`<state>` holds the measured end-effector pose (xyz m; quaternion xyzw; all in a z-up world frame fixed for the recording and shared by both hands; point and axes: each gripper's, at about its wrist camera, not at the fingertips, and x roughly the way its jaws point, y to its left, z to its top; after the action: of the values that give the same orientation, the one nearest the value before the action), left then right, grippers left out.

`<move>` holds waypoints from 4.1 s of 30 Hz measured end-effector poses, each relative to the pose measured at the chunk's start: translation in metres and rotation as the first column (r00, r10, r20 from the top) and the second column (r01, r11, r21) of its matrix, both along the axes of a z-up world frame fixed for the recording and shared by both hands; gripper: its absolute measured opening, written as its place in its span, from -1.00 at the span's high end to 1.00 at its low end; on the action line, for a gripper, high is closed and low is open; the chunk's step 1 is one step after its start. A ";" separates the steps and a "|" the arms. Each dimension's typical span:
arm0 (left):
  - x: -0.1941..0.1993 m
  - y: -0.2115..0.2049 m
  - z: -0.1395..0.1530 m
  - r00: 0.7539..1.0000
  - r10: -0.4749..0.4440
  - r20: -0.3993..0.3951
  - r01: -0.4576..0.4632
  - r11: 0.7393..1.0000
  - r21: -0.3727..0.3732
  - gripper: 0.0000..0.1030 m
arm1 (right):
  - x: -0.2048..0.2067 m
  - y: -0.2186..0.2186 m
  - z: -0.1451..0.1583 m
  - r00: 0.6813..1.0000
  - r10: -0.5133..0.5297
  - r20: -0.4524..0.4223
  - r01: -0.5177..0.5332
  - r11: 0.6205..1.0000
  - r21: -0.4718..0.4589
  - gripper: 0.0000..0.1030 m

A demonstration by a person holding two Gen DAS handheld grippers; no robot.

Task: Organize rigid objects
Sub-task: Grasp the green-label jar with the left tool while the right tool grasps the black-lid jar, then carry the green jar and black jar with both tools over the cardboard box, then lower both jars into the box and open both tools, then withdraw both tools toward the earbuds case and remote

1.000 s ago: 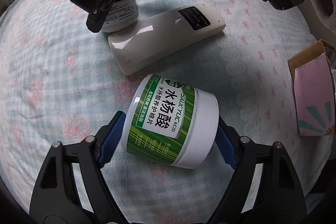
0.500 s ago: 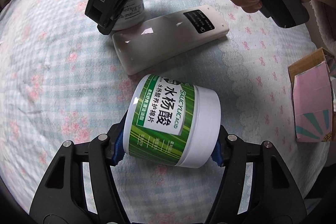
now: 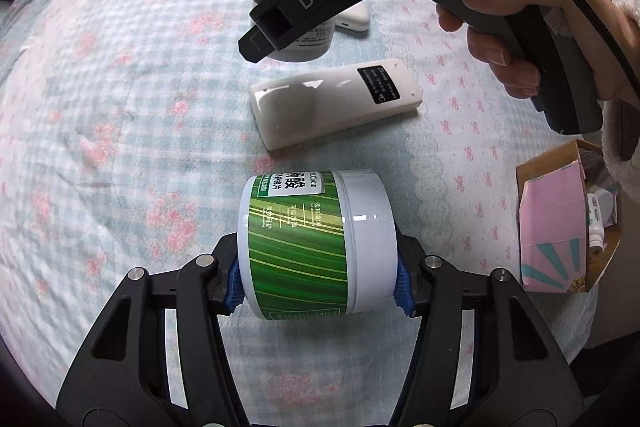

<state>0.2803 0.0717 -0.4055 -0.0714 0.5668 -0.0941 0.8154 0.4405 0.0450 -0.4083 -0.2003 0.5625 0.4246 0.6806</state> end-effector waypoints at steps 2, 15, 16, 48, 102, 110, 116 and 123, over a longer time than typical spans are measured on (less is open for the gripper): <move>-0.005 -0.001 0.014 1.000 0.001 0.013 -0.001 1.000 0.000 -0.03 | -0.006 -0.006 0.017 1.000 -0.023 0.009 0.023 1.000 0.012 -0.06; -0.054 -0.031 0.133 0.996 -0.013 0.089 0.012 1.000 0.017 -0.03 | -0.091 -0.089 0.169 0.968 -0.230 0.104 0.220 0.970 0.102 -0.06; -0.057 -0.037 0.142 0.995 -0.014 0.097 0.013 1.000 0.013 -0.03 | -0.099 -0.098 0.180 0.963 -0.245 0.109 0.233 0.966 0.109 -0.06; -0.053 -0.304 0.157 0.973 -0.227 0.041 0.230 0.969 -0.091 -0.03 | -0.199 -0.465 0.177 0.670 -0.741 0.043 0.741 0.672 0.023 -0.06; -0.062 -0.316 0.111 0.958 -0.275 -0.077 0.281 0.957 0.076 -0.99 | -0.200 -0.498 0.096 0.505 -0.847 -0.166 0.862 0.506 0.038 -1.00; -0.085 -0.269 0.163 0.966 -0.258 -0.008 0.258 0.963 0.084 -0.99 | -0.225 -0.470 0.147 0.528 -0.847 -0.061 0.849 0.528 0.029 -1.00; -0.101 -0.208 0.198 0.973 -0.221 0.066 0.217 0.974 0.057 -0.99 | -0.249 -0.424 0.187 0.543 -0.839 0.022 0.838 0.544 0.040 -1.00; -0.108 -0.112 0.217 0.958 -0.256 0.127 0.247 0.965 0.082 -0.99 | -0.269 -0.348 0.219 0.496 -0.866 0.070 0.863 0.500 0.072 -1.00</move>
<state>0.1722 -0.0400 -0.1881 0.0346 0.5170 -0.1832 0.8354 0.1719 -0.3026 -0.1890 0.0966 0.5479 0.0250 0.8306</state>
